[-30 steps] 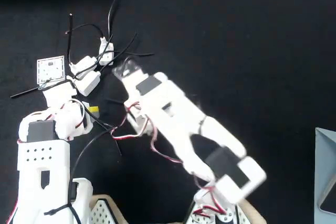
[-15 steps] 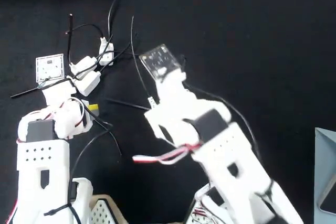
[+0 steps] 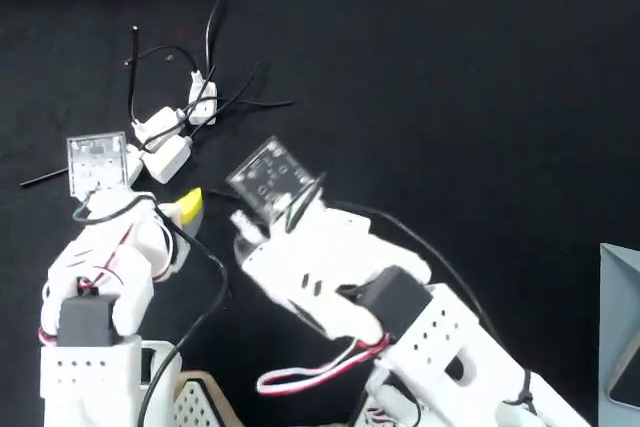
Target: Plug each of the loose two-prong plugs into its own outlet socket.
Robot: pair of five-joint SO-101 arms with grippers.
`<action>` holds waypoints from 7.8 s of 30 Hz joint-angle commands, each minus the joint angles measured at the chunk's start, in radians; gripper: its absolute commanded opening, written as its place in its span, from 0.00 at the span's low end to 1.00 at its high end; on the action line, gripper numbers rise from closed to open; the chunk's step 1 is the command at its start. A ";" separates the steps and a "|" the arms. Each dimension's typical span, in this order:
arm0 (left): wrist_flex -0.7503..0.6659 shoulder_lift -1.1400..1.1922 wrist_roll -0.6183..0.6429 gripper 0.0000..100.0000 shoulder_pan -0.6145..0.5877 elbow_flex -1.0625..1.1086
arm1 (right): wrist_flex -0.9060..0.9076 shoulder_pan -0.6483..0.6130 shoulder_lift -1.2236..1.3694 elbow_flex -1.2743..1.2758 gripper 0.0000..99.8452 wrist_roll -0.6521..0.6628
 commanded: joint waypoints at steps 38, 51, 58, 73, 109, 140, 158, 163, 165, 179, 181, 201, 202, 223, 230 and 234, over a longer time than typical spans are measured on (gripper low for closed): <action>0.046 -0.420 -0.161 0.29 0.148 0.105 | 0.005 0.281 -0.030 0.036 0.01 0.009; -0.026 0.221 -0.334 0.29 0.255 -0.097 | 0.017 0.729 -0.024 0.002 0.01 0.117; -0.097 0.589 -0.493 0.29 0.357 -0.234 | 0.017 0.819 -0.024 0.007 0.01 0.117; -0.275 1.204 -0.565 0.29 0.389 -0.539 | -0.061 0.852 -0.028 0.093 0.01 0.152; -0.253 1.671 -0.735 0.16 0.498 -0.848 | -0.055 0.848 -0.030 0.096 0.01 0.152; 0.657 1.458 -0.476 0.03 0.466 -1.086 | -0.054 0.847 -0.025 0.097 0.01 0.150; 0.183 1.192 -0.353 0.14 0.417 -0.410 | -0.057 0.752 -0.024 0.140 0.01 0.184; 0.189 1.191 -0.353 0.18 0.384 -0.449 | -0.057 0.747 -0.024 0.140 0.01 0.186; 0.189 1.191 -0.353 0.18 0.384 -0.473 | -0.057 0.747 -0.024 0.140 0.01 0.186; 0.075 1.203 -0.325 0.22 0.300 -0.547 | -0.055 0.747 -0.024 0.143 0.01 0.186; 0.038 1.201 -0.325 0.22 0.240 -0.539 | -0.061 0.746 -0.024 0.154 0.01 0.186; 0.107 0.483 -0.279 0.21 0.108 -0.228 | -0.299 0.348 -0.022 0.278 0.01 0.172; 0.072 0.454 -0.265 0.21 0.071 -0.194 | -0.313 0.325 -0.022 0.283 0.01 0.157; -0.130 0.308 -0.147 0.21 -0.113 0.002 | -0.695 0.153 0.433 0.239 0.01 0.129; -0.129 0.308 -0.147 0.21 -0.113 0.002 | -0.807 0.160 0.496 0.239 0.01 0.129; -0.126 0.308 -0.147 0.21 -0.113 0.002 | -0.810 0.160 0.478 0.240 0.01 0.129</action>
